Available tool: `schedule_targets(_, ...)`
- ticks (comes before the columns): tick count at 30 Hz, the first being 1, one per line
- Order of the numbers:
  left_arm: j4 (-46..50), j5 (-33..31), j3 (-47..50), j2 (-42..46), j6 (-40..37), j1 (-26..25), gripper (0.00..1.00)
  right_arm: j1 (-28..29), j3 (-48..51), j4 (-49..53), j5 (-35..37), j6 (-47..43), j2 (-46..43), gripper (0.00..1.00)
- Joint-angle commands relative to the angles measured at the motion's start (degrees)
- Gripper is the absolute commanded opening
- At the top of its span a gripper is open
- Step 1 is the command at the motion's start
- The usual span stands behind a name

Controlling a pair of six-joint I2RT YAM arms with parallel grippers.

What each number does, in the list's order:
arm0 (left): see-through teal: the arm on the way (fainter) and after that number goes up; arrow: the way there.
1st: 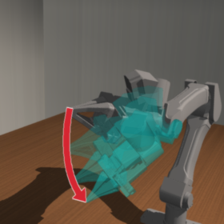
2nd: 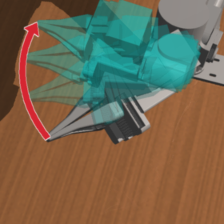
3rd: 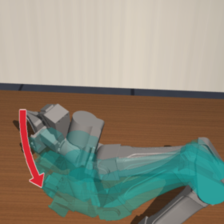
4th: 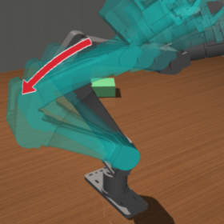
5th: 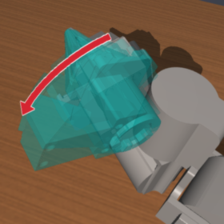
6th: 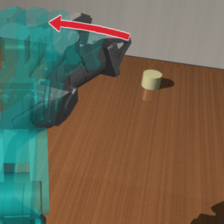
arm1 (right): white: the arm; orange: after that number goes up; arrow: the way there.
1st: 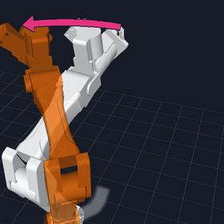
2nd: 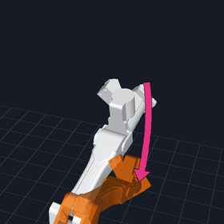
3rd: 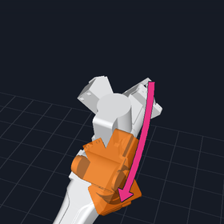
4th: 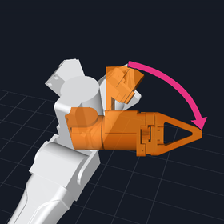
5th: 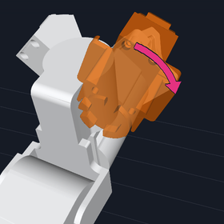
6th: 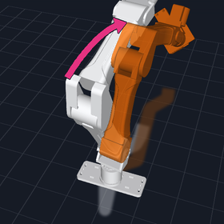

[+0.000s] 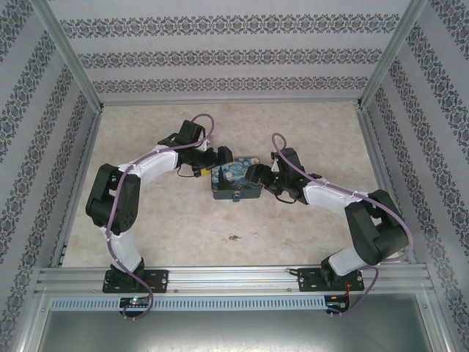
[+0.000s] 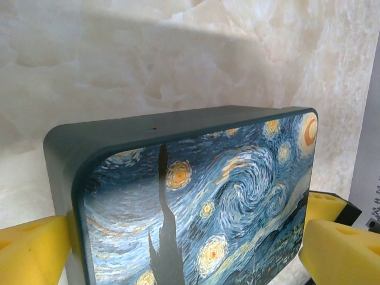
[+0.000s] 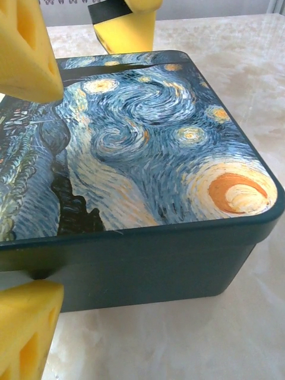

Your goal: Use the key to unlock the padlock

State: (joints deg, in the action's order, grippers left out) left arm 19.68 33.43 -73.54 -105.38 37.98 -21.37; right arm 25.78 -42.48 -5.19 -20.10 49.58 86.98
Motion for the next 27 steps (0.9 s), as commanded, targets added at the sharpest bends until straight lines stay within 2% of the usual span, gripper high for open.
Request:
schedule_targets(1,-1.58,2.25,-2.04,-1.55,0.71,-0.77,1.0,1.11,-1.55,-1.1,-0.33,0.79,1.65,0.78)
schedule_targets(9,-0.12,0.56,-2.97,-1.96,-0.56,-0.76,1.0,0.44,-1.17,-1.32,0.62,0.92,1.37,0.81)
schedule_targets(10,0.32,0.04,-2.88,-1.59,-0.97,-0.75,1.0,0.12,-0.83,-0.87,1.54,0.8,0.36,0.93)
schedule_targets(11,0.65,-0.47,-2.76,-1.26,-1.36,-0.67,0.99,-0.22,-0.53,-0.15,2.62,0.68,-0.9,0.98)
schedule_targets(14,1.77,-1.03,-2.51,-0.21,-3.0,0.03,1.0,-1.94,0.22,2.91,5.93,-0.77,-5.56,0.98)
schedule_targets(18,2.54,-1.79,-1.71,1.76,-4.05,1.8,1.0,-6.21,3.24,2.6,6.55,-1.19,-13.6,0.98)
schedule_targets(21,2.98,-1.81,-1.1,3.56,-4.48,2.85,1.0,-12.89,7.18,0.31,2.99,5.14,-19.07,0.98)
schedule_targets(23,2.99,-1.91,-0.58,4.98,-4.27,3.22,1.0,-16.41,8.51,-1.03,-1.37,3.52,-21.55,0.98)
schedule_targets(27,2.82,-1.96,1.15,8.01,-3.1,3.22,1.0,-16.11,7.84,3.64,-5.62,-2.95,-25.14,0.97)
